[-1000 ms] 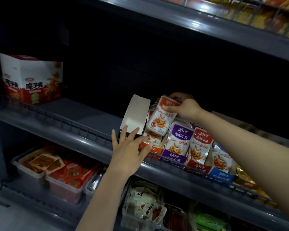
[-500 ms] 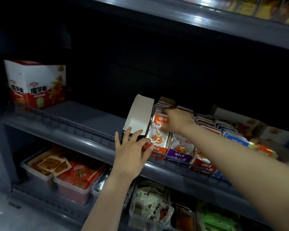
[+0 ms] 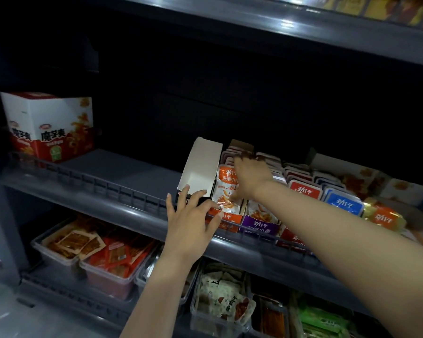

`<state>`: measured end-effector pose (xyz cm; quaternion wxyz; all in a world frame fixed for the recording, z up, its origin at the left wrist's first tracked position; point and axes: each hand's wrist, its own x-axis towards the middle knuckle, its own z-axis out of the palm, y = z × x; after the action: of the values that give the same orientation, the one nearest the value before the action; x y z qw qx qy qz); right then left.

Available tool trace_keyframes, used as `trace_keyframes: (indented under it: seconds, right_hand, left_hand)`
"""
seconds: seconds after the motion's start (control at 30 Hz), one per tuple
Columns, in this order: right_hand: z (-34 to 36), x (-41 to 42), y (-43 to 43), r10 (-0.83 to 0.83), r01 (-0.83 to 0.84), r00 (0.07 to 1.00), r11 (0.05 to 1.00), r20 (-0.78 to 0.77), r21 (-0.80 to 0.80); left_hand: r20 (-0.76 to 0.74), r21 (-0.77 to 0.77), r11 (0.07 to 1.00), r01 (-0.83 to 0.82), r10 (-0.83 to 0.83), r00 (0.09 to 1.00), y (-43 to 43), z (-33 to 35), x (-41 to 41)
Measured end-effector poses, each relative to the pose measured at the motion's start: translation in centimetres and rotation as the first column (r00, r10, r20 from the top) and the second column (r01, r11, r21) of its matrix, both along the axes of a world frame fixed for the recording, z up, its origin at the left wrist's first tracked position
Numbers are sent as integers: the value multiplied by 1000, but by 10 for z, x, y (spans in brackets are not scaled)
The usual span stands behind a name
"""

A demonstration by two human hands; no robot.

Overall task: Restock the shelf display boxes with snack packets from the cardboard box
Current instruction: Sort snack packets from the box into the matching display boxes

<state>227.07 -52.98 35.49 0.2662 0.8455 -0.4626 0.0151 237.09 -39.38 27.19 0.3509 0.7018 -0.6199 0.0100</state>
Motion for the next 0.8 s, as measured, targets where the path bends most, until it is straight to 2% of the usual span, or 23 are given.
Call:
trace_keyframes:
  seconds: [0.23,0.43,0.6,0.8]
  right_hand:
    - [2,-1,-4,9,0,993,997,118,-78]
    - [7,2,-9,-14,-2,989,994,144,108]
    - [14,-1,-9,-17,-15,980,987,197,158]
    - [20,0,-13,-22,-18,983,977,183,213]
  left_hand:
    - [-2,-5,1000,-4,4,1000,1,1,1]
    - [-13,-18,1000,1,-1,1000,0,0,2]
    - [-28,-34,999,10,-11,1000,0,-1,2]
    - [-30,-53,999,11,-13,999,-1,-2,2]
